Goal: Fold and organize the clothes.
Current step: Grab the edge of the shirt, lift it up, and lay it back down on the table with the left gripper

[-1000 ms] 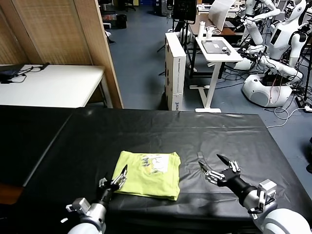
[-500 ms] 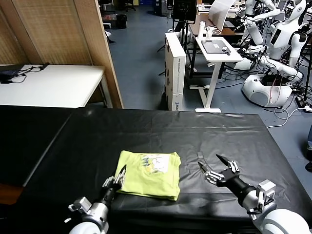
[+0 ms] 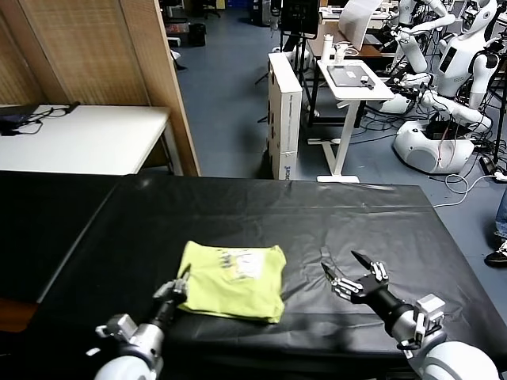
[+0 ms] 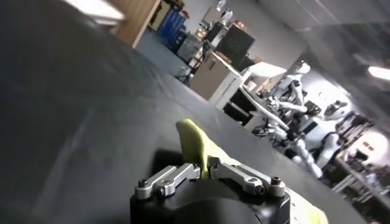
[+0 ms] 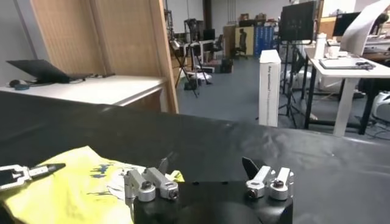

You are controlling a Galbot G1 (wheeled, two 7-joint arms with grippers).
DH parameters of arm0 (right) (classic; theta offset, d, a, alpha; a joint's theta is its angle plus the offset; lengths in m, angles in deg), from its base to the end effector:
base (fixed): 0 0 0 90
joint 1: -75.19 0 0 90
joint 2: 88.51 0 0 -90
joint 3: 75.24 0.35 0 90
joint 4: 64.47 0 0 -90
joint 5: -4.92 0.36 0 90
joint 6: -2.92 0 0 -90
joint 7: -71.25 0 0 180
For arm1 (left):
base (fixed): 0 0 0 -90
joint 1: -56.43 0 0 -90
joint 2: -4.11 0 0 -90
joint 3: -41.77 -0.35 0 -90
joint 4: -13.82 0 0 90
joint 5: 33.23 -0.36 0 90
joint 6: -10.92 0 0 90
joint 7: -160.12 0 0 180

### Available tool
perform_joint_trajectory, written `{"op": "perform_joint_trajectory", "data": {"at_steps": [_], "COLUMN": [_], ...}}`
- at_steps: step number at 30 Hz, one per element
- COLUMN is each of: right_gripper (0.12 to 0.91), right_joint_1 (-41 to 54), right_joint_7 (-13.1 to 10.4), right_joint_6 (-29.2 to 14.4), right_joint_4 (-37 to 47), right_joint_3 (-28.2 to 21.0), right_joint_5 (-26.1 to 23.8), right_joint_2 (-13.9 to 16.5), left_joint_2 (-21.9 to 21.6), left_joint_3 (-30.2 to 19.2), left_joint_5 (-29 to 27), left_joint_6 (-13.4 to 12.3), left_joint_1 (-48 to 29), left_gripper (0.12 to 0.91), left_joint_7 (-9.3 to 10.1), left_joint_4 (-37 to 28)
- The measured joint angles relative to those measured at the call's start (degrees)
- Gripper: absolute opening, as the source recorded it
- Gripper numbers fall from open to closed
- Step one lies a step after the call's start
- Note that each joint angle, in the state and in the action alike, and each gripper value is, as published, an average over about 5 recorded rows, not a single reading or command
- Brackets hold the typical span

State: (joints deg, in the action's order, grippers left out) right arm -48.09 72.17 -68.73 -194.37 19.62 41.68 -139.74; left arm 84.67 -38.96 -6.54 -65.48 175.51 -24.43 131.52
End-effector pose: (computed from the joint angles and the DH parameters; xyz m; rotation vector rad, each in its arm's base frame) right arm 0.1872 -0.0928 -0.2164 0.5407 -2.8002 0.0187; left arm 0.1914 0.0806 -0.3030 -0.0634 -2.8951 0.3798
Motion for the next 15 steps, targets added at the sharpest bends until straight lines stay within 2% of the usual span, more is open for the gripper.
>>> {"op": "perform_joint_trajectory", "data": {"at_steps": [8,12,15], "right_gripper": [0.907,0.907,0.907], "right_joint_1": [0.9,1.0,0.9], "right_joint_7": [0.0,-0.1,-0.1], "right_joint_6": [-0.1,-0.2,-0.3], "right_joint_4": [1.1,1.6,1.9], "right_joint_3": [-1.6,-2.5,-3.3], "right_joint_5": [-0.6,-1.2,-2.2], "right_joint_2": [-0.8,-1.3,-1.9], "left_joint_2": [-9.3,-12.1,-11.4], "left_joint_3": [9.7,11.4,9.2], "left_joint_5": [-0.9,-2.0,-3.9], "left_joint_6": [0.4,2.5,4.4], "left_joint_1": [0.8,0.2,0.2], "left_gripper": [0.188,0.188,0.188], "left_joint_7": [0.33,2.73,4.39], "left_joint_4": [4.7,8.1,11.4]}}
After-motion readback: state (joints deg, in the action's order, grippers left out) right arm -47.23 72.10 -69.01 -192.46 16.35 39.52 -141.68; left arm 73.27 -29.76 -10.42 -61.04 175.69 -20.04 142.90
